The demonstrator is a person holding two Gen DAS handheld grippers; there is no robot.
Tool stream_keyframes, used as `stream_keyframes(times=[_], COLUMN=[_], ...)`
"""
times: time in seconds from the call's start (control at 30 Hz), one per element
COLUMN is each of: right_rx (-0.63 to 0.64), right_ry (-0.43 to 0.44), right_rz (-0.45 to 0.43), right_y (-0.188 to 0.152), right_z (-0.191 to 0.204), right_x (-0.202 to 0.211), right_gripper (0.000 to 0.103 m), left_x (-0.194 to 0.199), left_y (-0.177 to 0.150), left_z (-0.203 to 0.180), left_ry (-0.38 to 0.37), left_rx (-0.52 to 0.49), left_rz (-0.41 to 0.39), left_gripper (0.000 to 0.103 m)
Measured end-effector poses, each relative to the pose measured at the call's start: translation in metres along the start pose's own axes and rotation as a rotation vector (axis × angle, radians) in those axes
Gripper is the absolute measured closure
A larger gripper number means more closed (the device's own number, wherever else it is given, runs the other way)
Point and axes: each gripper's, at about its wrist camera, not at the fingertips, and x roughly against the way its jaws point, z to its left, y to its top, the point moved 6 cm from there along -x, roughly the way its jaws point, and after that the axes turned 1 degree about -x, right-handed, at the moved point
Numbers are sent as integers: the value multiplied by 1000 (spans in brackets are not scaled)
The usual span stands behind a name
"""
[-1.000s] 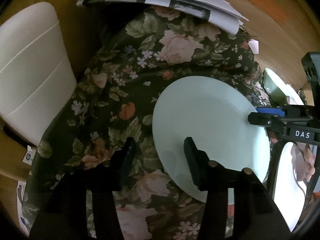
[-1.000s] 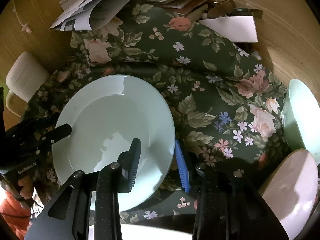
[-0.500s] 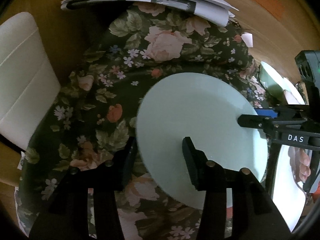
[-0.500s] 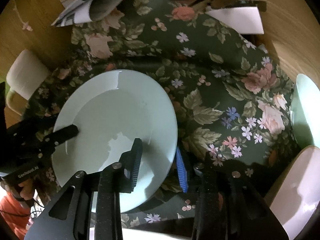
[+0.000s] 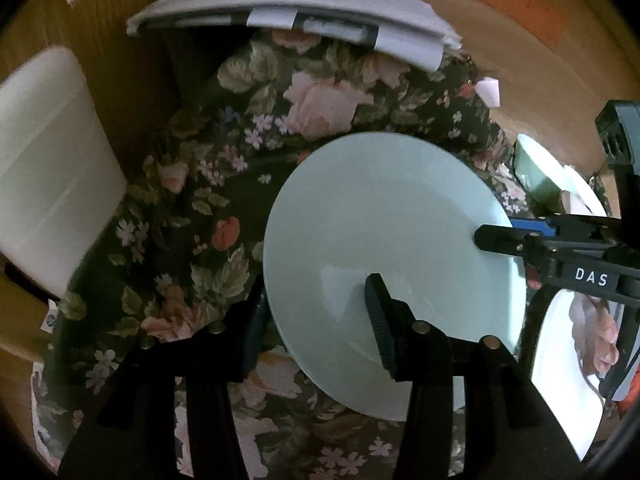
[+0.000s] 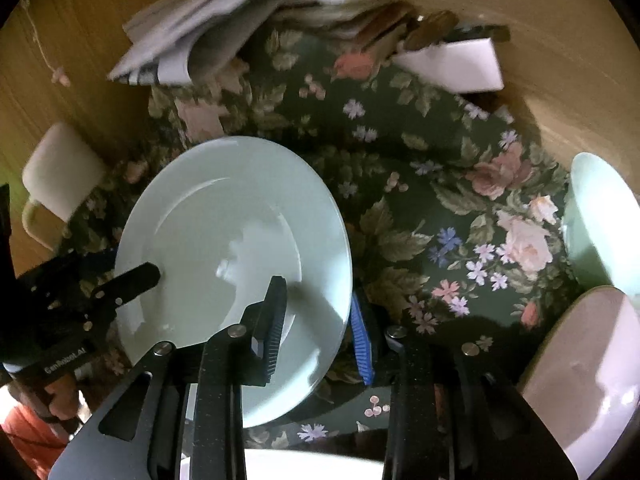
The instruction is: Organize plates and bowls
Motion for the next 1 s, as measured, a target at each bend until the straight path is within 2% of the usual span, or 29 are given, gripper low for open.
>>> stream_keyframes(times=[0.53, 1.0], right_rx=[-23, -41], right_ry=[26, 11], right_rz=[-123, -202], right_y=[17, -13], right_z=[-11, -6], right_x=[60, 100], right_gripper=[75, 75], left_x=[61, 86], left_y=[15, 4], left_z=[-14, -42], left_ry=[-7, -26], left_rx=[-25, -49], left_rz=[-134, -173], left_gripper=[56, 56])
